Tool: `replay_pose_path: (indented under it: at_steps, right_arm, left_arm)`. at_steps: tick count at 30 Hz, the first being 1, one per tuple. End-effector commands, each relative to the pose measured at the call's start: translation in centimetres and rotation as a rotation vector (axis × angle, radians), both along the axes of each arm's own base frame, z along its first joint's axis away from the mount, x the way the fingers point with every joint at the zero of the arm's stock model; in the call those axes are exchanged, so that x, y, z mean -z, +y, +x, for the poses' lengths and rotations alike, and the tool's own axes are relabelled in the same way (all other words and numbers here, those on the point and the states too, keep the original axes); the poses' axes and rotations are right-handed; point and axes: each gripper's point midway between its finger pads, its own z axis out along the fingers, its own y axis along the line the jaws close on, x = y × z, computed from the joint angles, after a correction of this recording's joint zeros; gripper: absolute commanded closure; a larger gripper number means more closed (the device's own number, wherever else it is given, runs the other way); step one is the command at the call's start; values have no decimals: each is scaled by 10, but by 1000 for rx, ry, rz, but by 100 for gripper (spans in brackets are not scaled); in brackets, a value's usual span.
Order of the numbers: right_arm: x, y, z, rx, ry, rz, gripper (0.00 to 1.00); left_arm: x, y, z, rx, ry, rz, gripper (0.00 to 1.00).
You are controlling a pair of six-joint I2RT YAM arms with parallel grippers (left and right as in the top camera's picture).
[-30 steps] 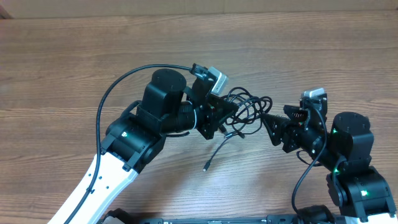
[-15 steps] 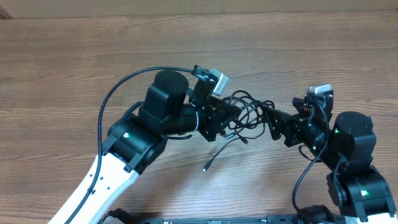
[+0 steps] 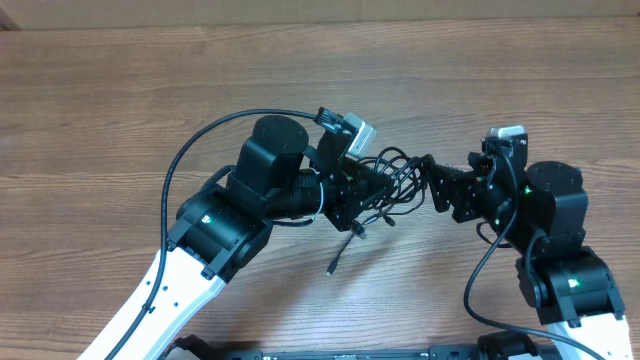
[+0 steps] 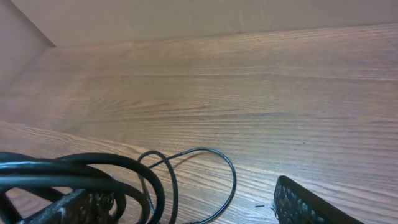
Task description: Untangle cables
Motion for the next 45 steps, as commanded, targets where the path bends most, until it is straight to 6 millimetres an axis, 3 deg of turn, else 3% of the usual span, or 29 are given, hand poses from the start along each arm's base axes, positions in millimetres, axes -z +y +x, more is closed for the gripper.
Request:
replay_pose_path:
  at_steps: [1, 7, 11, 16, 25, 28, 29, 36, 41, 45]
  right_arm:
    - [-10, -2, 5, 10, -36, -3, 20]
    - [-26, 16, 3, -89, -89, 55, 16]
    - [-32, 17, 6, -92, -115, 59, 16]
    - [-43, 19, 11, -99, -168, 69, 9]
    - [-31, 31, 31, -149, -143, 89, 12]
    - [-27, 24, 40, -102, -141, 68, 13]
    - [-25, 19, 42, -73, -140, 54, 0]
    - [-15, -14, 53, 129, -114, -8, 0]
    - [3, -37, 50, 247, -30, -26, 0]
    - [14, -49, 46, 279, 20, -38, 0]
  left_arm:
    - [-15, -5, -10, 23, 45, -61, 96]
    - [-27, -18, -19, 64, 4, -99, 96]
    - [-37, -23, -20, 77, -37, -130, 96]
    - [-41, -29, -28, 106, -45, -144, 96]
    - [-46, -37, -38, 144, -71, -162, 96]
    - [-48, -38, -48, 205, -86, -170, 96]
    - [-49, -39, -52, 237, -101, -173, 96]
    - [-45, -37, -80, 436, -224, -171, 96]
    - [-36, -27, -67, 395, -212, -134, 96]
    - [-32, -8, -39, 295, -172, -113, 96]
